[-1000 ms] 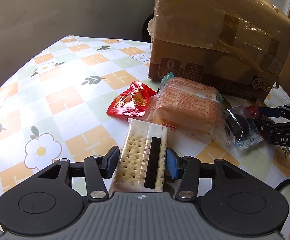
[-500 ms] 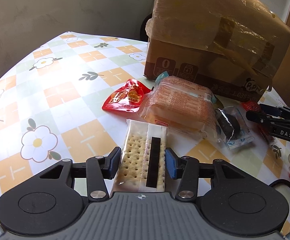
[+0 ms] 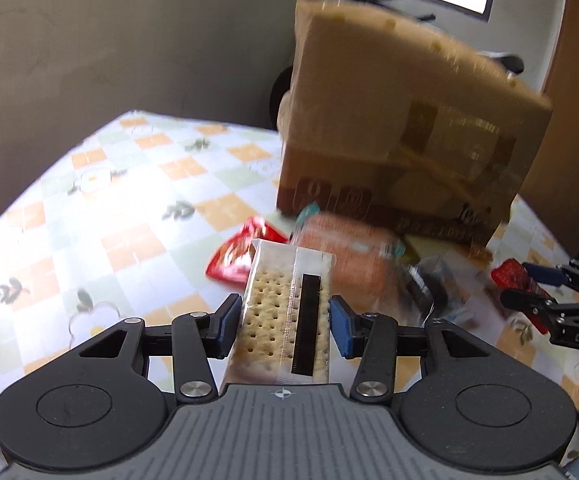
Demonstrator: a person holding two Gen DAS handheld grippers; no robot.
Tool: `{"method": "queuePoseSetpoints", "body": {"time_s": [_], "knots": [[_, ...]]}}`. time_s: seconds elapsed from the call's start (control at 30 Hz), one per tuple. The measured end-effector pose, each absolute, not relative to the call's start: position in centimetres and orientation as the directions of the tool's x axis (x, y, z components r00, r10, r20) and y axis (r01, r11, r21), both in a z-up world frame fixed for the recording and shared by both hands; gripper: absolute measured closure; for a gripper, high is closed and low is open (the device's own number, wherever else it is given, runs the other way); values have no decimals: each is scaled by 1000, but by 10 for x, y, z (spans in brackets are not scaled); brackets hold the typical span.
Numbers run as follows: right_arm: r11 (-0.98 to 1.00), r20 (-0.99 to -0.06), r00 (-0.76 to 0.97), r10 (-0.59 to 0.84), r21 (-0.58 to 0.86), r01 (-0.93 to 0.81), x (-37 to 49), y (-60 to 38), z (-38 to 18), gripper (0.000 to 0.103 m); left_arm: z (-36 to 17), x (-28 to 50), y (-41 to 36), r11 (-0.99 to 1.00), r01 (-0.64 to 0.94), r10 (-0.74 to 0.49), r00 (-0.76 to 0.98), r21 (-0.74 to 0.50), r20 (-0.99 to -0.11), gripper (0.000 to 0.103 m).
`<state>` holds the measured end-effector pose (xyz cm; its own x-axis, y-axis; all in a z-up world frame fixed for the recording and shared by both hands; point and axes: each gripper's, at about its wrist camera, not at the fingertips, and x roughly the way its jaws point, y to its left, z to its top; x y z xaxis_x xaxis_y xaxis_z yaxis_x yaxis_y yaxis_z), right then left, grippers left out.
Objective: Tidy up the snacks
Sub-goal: 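Lift the cracker tray and red packet over the box and release both, then move both open tools back down to the remaining snacks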
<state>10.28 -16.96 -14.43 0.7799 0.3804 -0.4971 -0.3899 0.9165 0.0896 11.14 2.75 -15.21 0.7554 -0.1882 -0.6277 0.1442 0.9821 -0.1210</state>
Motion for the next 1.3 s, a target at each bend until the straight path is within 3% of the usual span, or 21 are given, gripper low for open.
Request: {"method": "queuePoseSetpoints", "body": {"time_s": [0.3, 0.47, 0.73, 0.9, 0.97, 1.03, 1.3], "knots": [[905, -251, 870, 425, 114, -409, 120, -185, -41, 43, -56, 143, 15, 962, 242, -271, 867, -123, -419, 53], [921, -171, 905, 389, 98, -377, 162, -190, 8, 43, -7, 182, -2, 941, 290, -333, 881, -172, -337, 53], [948, -276, 918, 284, 222, -227, 261, -206, 19, 42, 11, 268, -53, 936, 320, -352, 870, -147, -345, 53], [943, -343, 902, 263, 289, -165, 299, -211, 6, 36, -2, 308, -69, 945, 295, -328, 847, -144, -419, 52], [938, -342, 901, 266, 307, -161, 304, -213, 3, 30, -8, 317, -74, 946, 307, -322, 835, -110, -447, 46], [932, -342, 898, 276, 323, -163, 307, -214, 5, 24, -9, 321, -71, 952, 296, -296, 837, -73, -460, 31], [927, -284, 909, 306, 308, -216, 267, -229, 10, 24, -6, 297, -30, 950, 297, -307, 846, -92, -437, 30]]}}
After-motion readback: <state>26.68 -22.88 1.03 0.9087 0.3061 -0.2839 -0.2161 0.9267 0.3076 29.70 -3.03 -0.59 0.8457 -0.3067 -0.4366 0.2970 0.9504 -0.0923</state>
